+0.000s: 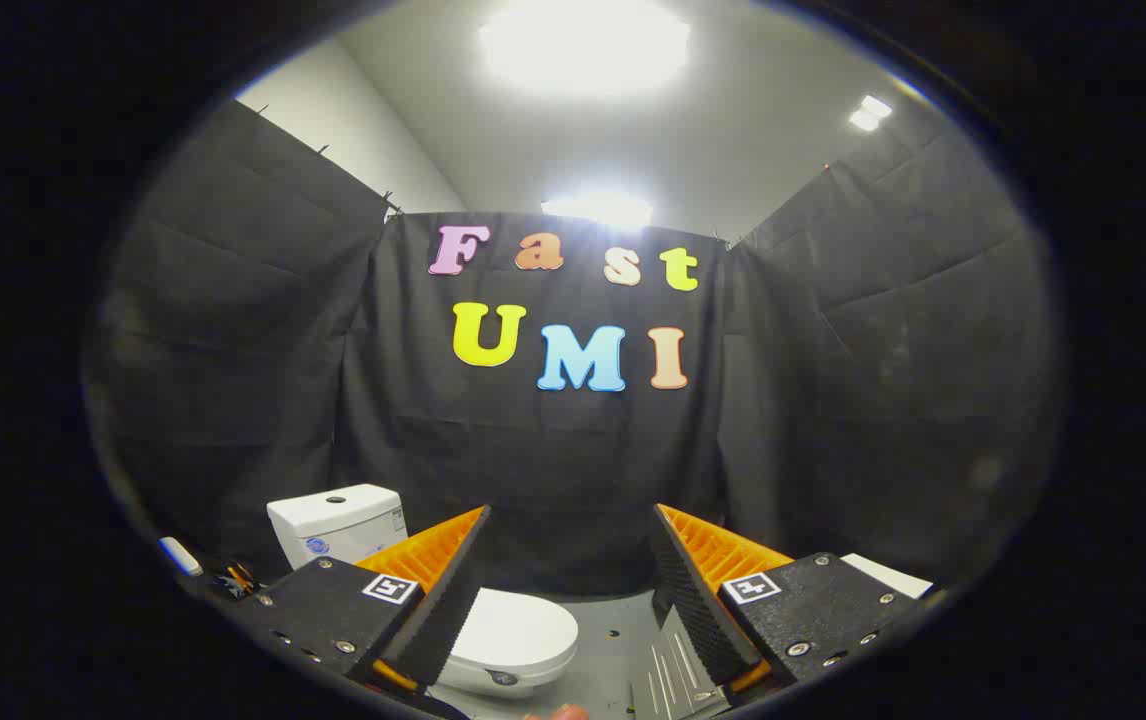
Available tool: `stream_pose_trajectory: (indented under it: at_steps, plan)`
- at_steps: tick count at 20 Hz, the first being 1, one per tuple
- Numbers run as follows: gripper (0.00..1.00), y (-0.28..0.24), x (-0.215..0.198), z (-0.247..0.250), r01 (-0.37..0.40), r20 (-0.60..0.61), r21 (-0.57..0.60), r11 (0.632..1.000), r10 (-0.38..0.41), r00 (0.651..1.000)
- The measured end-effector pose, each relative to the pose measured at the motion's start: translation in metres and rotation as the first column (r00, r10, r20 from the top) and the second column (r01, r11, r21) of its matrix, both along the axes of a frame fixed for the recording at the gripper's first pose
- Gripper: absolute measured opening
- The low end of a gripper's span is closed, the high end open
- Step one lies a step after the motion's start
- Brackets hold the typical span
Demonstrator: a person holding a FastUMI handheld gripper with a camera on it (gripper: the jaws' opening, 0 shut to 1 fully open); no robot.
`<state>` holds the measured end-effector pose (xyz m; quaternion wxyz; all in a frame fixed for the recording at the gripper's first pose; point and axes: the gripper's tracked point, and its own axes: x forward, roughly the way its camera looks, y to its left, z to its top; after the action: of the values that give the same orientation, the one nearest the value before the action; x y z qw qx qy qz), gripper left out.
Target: Open the toilet lid.
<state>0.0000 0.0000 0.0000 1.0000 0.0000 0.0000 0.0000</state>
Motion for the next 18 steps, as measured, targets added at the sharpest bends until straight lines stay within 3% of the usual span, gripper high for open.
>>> stream_pose_trajectory:
  at_steps: [18]
  plan:
    - [0.95, 0.008, 0.014, -0.037, -0.034, -0.079, -0.032, 0.999, 0.031, 0.996]
